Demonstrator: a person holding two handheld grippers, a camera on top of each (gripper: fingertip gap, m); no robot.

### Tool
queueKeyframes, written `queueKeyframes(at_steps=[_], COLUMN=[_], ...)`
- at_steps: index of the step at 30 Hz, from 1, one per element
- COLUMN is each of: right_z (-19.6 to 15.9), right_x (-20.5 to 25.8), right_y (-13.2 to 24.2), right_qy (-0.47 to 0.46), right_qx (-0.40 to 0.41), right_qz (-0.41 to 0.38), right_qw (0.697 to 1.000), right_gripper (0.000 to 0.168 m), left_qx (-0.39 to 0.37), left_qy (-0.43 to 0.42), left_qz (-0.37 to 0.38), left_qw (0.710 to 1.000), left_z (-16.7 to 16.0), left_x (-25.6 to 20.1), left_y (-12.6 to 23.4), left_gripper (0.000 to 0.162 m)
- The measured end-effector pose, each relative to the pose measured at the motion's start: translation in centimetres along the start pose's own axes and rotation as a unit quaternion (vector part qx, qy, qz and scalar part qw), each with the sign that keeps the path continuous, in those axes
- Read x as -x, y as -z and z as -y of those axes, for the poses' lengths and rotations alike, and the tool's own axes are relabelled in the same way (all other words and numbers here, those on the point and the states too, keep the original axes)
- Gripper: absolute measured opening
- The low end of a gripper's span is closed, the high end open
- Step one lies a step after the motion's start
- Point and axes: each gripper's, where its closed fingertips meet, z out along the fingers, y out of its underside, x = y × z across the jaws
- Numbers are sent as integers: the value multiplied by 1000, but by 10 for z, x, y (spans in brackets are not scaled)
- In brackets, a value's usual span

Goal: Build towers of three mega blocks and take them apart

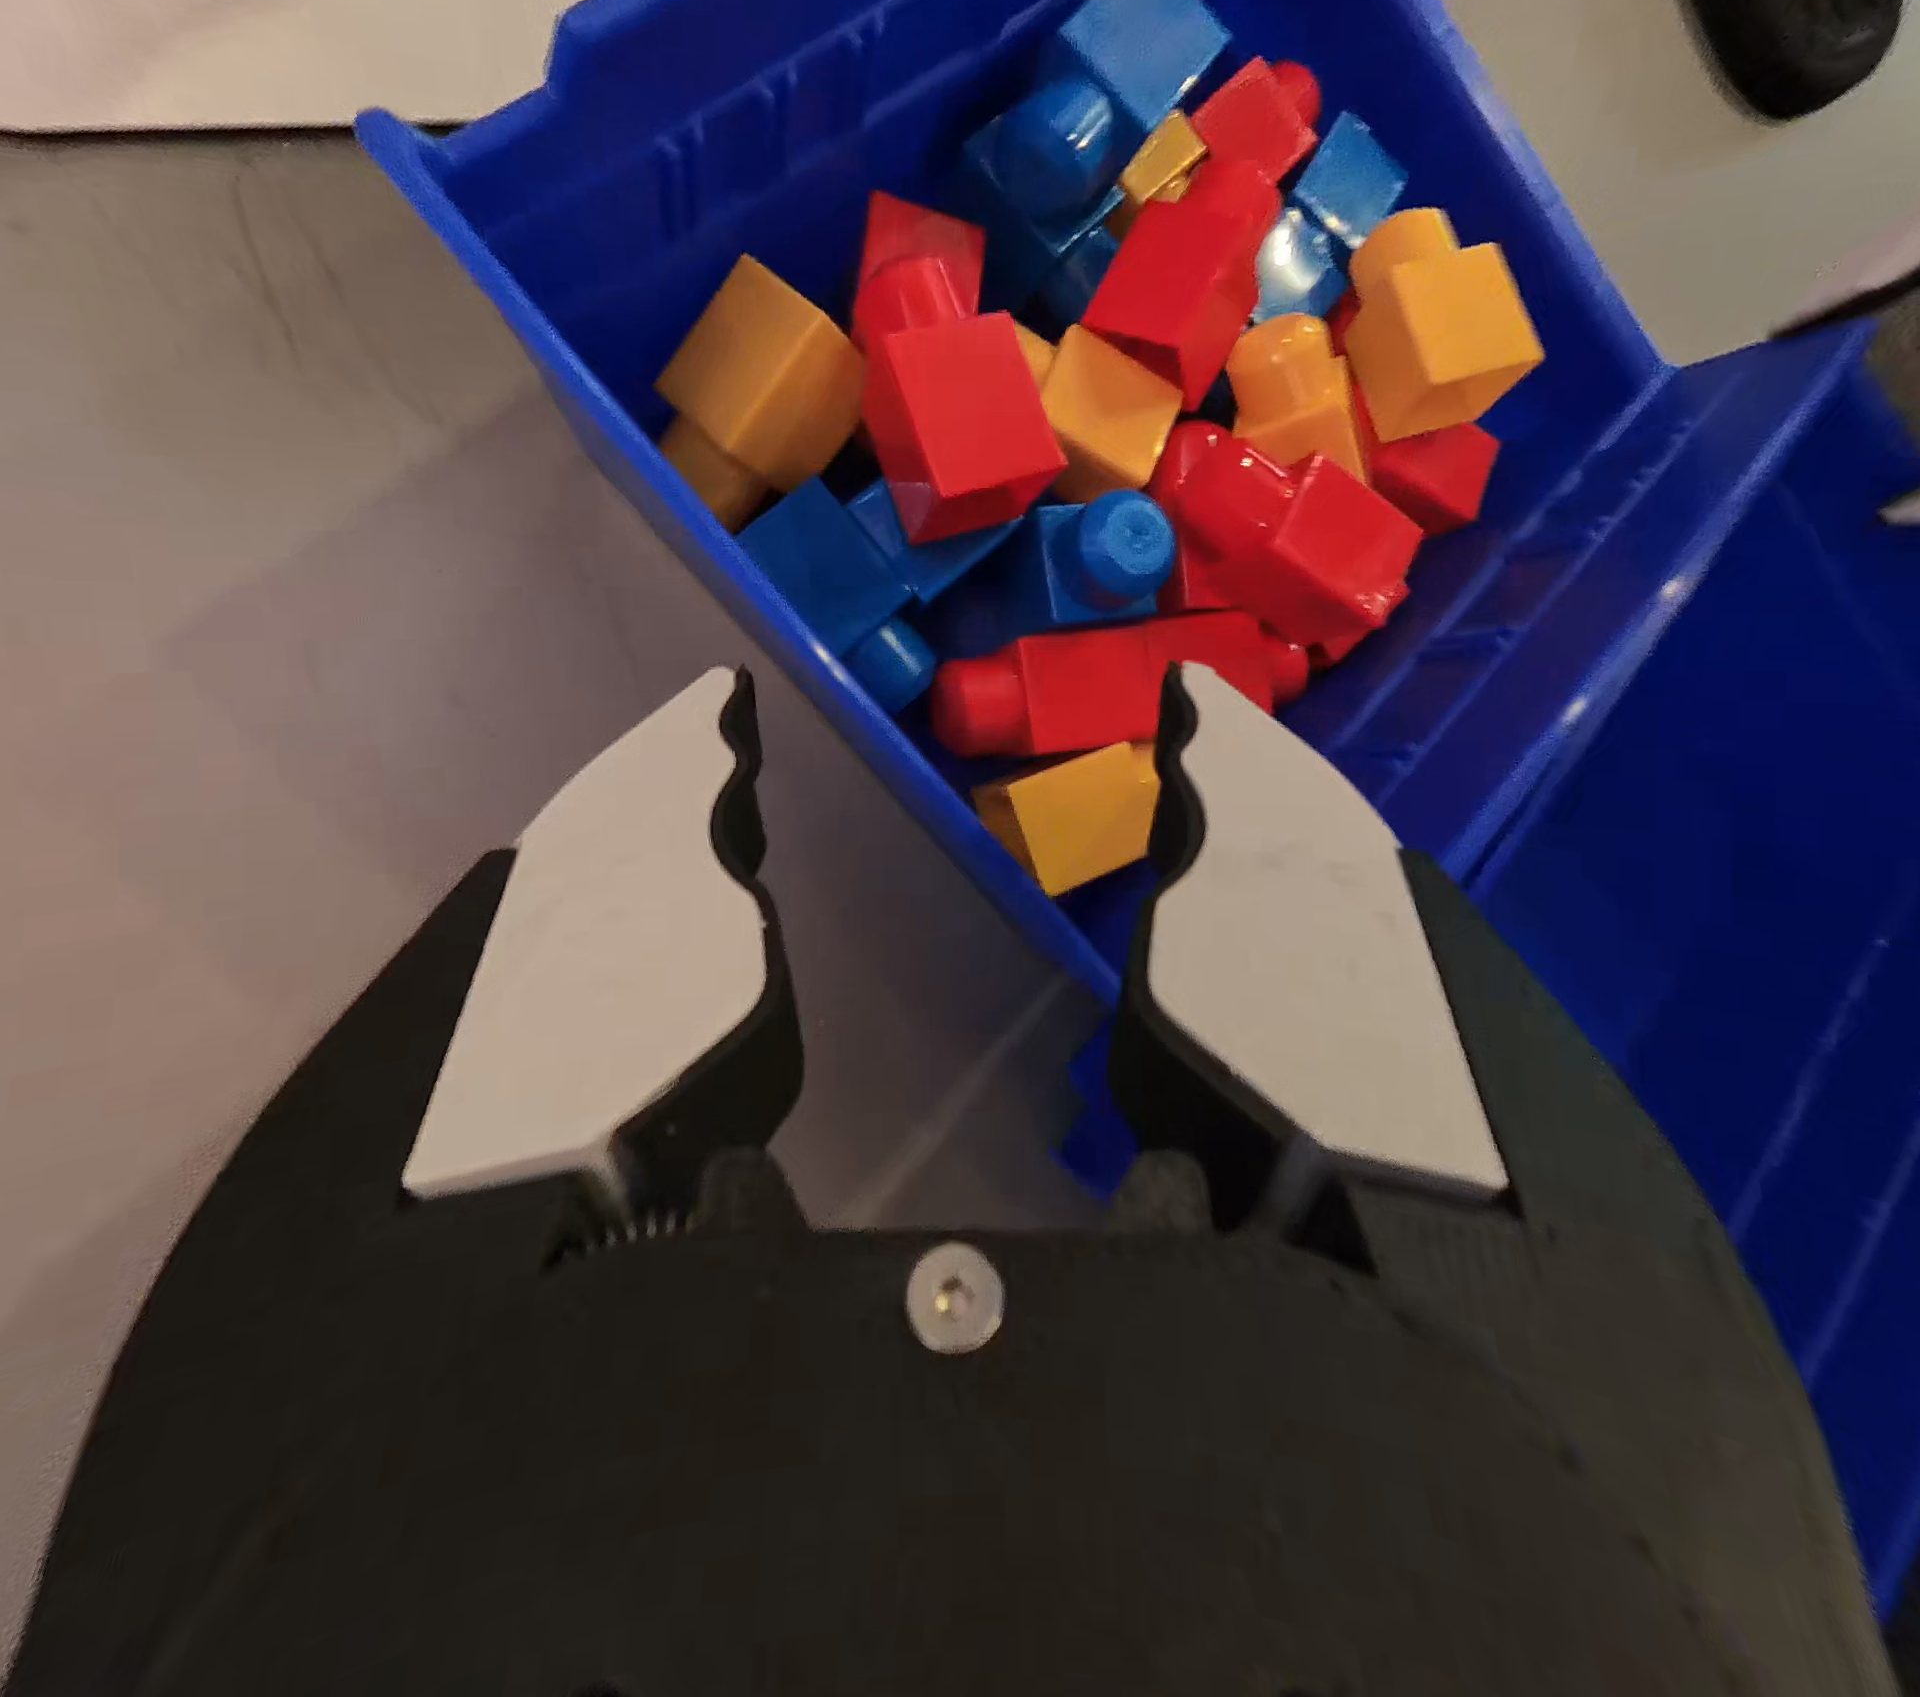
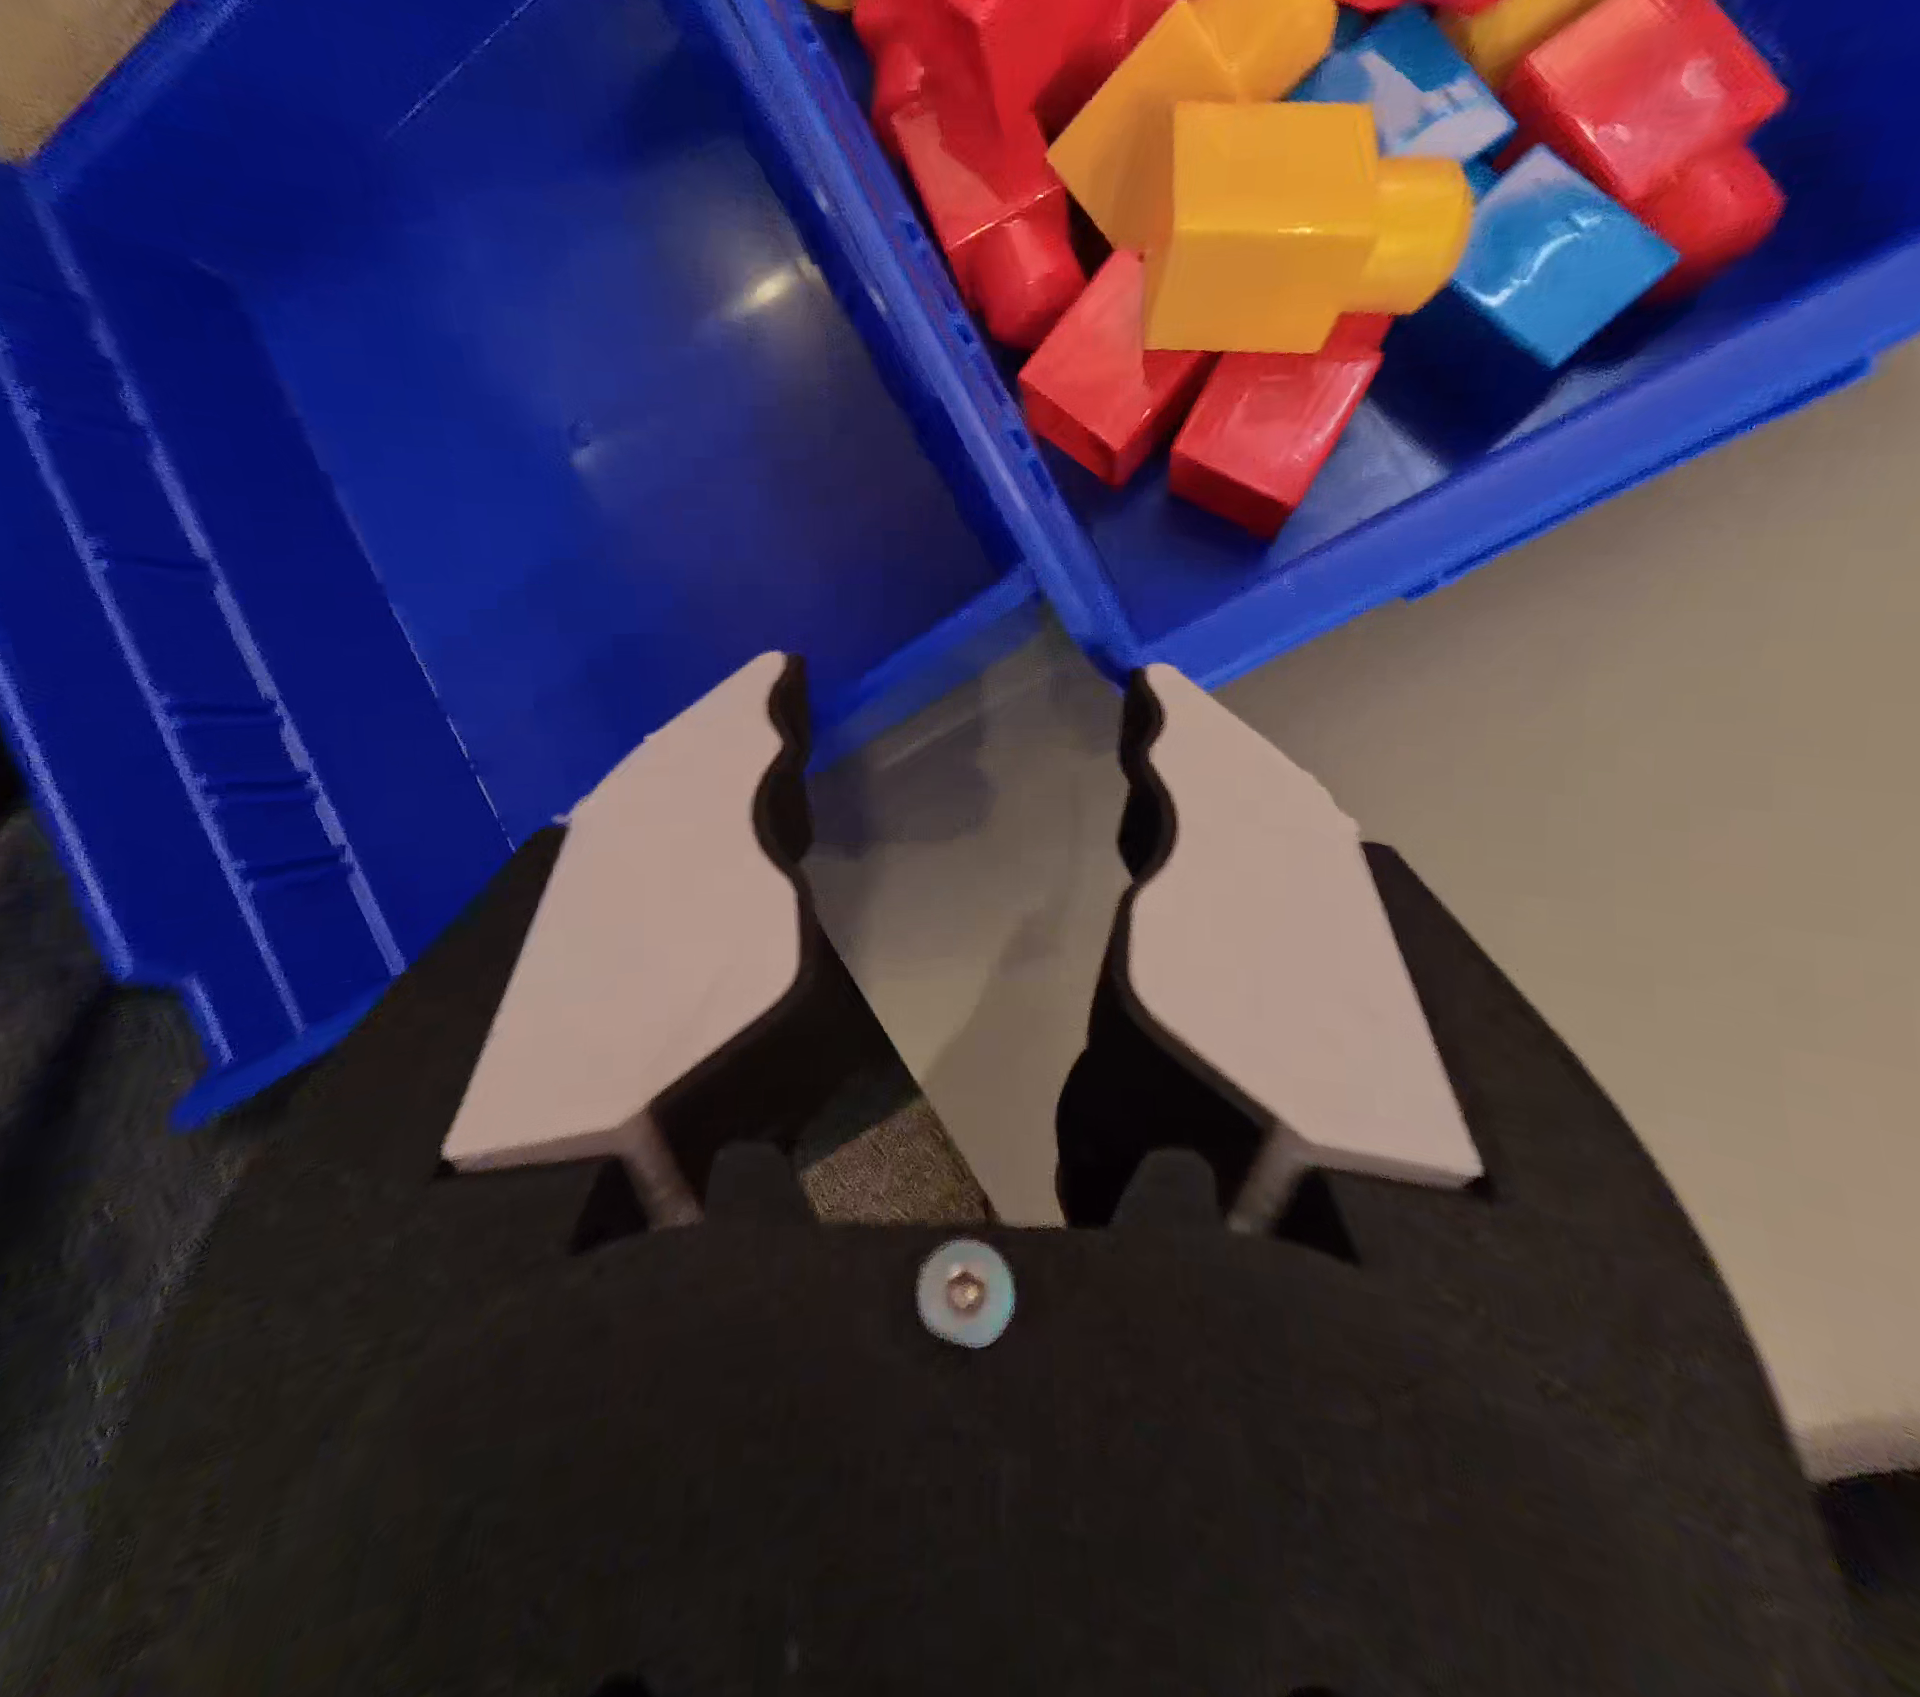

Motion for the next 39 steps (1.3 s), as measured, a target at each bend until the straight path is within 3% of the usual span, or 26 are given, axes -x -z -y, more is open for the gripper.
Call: queueKeyframes(at_steps=[10,12,18,25,36,39], right_z=[-14,-15,-17,-31,-37,-38], right_x=[26,33,29,-2,-71,-63], right_y=[-12,-13,-11,8,34,32], right_qy=[-22,-19,-3,0,8,-5], right_qx=[19,23,49,80,121,121], right_qz=[0,21,19,-15,-128,-106], right_qw=[1000,999,999,997,984,987], right_gripper=[43,31,28,21,17,35], left_qx=[51,52,70,81,116,109], left_qy=[8,11,13,14,7,23], left_qz=[18,21,51,132,206,176], left_qw=[998,998,996,988,972,978], left_z=[-6,-6,-11,-25,-41,-37], left_x=[7,10,25,80,158,160], left_y=[-22,-21,-14,12,52,53], left_gripper=[58,55,50,35,13,15])
